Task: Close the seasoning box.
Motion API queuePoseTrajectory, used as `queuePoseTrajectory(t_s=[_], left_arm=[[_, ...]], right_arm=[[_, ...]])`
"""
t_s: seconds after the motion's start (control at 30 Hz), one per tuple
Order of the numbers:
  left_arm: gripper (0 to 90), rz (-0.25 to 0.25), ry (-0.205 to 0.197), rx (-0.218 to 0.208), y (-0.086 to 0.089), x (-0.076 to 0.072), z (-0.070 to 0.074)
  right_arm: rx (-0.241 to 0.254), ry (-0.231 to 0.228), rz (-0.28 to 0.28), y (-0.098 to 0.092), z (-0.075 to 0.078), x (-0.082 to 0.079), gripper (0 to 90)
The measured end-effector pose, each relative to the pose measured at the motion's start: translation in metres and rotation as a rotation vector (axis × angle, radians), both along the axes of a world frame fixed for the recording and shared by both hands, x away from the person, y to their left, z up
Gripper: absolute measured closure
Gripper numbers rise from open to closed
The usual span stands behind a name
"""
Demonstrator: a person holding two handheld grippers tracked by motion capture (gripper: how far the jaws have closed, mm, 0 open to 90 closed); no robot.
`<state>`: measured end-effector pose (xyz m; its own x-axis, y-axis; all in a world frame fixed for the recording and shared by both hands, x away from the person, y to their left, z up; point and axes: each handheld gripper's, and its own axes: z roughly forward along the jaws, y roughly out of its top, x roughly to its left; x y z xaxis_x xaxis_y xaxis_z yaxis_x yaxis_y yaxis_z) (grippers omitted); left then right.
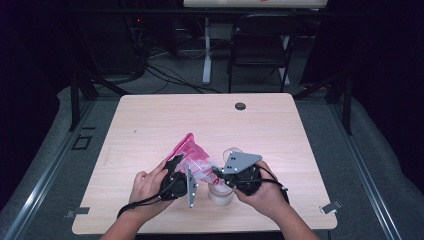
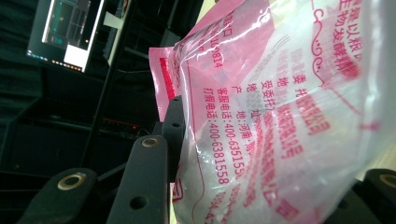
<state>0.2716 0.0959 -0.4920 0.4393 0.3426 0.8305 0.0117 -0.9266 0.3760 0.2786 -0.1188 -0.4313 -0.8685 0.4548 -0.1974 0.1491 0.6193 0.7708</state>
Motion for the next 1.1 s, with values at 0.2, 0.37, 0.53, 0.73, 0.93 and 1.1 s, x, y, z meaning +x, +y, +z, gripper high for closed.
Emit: queuePoseTrajectory(t_s=[0.2, 0.37, 0.53, 0.73, 0.93, 1.1], left_arm=[[67.2, 0.011, 0.025, -0.039, 0.003, 0.002, -0.003], [67.2, 0.027, 0.048, -0.082, 0.005, 0.003, -0.007], [67.2, 0.043, 0.074, -0.161, 0.008, 0.006, -0.011], [67.4, 0.048, 0.094, -0.216, 0.01, 0.006, -0.017], [67.7, 0.067, 0.14, -0.267, 0.014, 0.006, -0.023], [67.9, 0.075, 0.173, -0.306, 0.017, 0.006, -0.024]], right_arm=[[-0.001, -0.004, 0.003, 0.003, 0.001, 0.0, 90.0], [-0.01, -0.003, 0.005, 0.005, 0.001, 0.001, 90.0], [-0.005, -0.003, 0.011, 0.008, 0.0, 0.002, 90.0], [-0.013, -0.003, 0.013, 0.01, -0.001, 0.002, 90.0], [-0.017, -0.004, 0.014, 0.014, -0.002, 0.003, 90.0], [-0.022, -0.005, 0.021, 0.017, -0.002, 0.004, 90.0]])
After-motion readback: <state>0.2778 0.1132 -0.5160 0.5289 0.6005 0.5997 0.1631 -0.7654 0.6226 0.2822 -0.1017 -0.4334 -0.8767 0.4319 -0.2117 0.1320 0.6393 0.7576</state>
